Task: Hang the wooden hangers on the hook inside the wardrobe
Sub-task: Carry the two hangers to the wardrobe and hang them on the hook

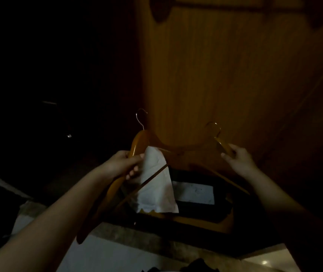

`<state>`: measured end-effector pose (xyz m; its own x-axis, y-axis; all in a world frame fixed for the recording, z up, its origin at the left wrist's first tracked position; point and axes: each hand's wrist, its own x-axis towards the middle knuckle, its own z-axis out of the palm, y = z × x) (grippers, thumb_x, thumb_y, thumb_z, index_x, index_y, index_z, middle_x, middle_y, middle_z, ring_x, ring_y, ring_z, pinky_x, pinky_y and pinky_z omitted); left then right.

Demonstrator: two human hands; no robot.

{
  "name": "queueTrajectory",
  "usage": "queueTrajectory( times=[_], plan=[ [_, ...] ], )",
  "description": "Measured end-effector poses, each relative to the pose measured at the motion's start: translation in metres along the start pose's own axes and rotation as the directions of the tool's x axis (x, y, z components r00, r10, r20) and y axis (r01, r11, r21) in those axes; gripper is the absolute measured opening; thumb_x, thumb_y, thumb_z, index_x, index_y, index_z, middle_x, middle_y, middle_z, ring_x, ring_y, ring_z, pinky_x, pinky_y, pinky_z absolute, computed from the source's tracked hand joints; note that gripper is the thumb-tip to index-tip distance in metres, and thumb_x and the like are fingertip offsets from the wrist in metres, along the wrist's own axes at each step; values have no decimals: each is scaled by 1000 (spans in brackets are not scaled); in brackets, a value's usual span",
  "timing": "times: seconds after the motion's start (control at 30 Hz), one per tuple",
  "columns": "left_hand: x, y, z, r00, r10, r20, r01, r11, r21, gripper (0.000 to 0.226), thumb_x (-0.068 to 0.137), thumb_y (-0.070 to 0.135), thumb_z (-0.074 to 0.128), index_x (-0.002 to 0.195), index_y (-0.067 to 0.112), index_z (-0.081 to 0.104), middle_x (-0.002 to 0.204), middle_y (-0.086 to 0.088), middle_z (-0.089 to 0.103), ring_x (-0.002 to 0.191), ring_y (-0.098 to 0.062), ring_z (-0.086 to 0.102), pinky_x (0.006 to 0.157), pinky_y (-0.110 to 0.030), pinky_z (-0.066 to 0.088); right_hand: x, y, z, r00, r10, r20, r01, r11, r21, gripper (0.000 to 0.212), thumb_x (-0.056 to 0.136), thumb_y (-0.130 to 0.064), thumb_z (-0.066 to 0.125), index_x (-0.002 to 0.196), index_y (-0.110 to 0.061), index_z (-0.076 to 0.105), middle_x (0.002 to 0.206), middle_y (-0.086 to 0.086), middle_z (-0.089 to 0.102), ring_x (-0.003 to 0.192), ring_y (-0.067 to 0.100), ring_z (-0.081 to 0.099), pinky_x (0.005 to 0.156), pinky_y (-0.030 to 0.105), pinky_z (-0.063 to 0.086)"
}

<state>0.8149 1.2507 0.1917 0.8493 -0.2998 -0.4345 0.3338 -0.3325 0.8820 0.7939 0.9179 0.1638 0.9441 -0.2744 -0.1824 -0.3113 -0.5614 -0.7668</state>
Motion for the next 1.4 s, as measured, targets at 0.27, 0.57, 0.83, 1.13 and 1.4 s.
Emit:
queueTrajectory(
  times=[0.27,0.57,0.83,1.13,1.4],
  plan=[
    [4,89,-13,981,172,-94,-187,964,-187,24,92,28,55,75,12,55,51,3,51,39,-4,46,37,-14,40,7,-74,-58,924,-215,-315,189,976,-112,45,91,-16,56,134,-4,46,133,17,53,128,34,44,106,37,33],
    [-2,182,-8,737,484,-472,-532,846,36,24,94,26,52,75,11,52,59,-5,49,46,-15,46,43,-24,41,19,-156,-128,798,-442,-410,396,897,-198,48,91,-25,57,135,-11,44,134,14,53,127,34,45,106,44,38],
    [6,261,1,522,536,-664,-654,751,92,26,93,37,49,83,14,54,76,-10,56,66,-25,56,62,-37,50,36,-228,-190,696,-560,-449,574,810,-119,42,91,-23,55,132,-19,45,137,10,48,129,27,43,100,41,39],
    [28,327,16,488,539,-686,-704,708,56,23,99,33,37,110,13,36,84,-3,49,76,-19,54,76,-41,50,73,-288,-247,601,-610,-516,686,725,-58,47,91,-16,54,135,-20,40,122,12,51,115,29,52,87,33,43],
    [45,373,-11,612,460,-644,-665,740,-103,50,99,36,35,139,13,17,129,-19,47,117,-35,52,101,-49,43,118,-341,-272,547,-664,-509,724,681,-111,47,91,-13,52,136,-25,41,139,10,41,128,28,40,100,42,40]
  ],
)
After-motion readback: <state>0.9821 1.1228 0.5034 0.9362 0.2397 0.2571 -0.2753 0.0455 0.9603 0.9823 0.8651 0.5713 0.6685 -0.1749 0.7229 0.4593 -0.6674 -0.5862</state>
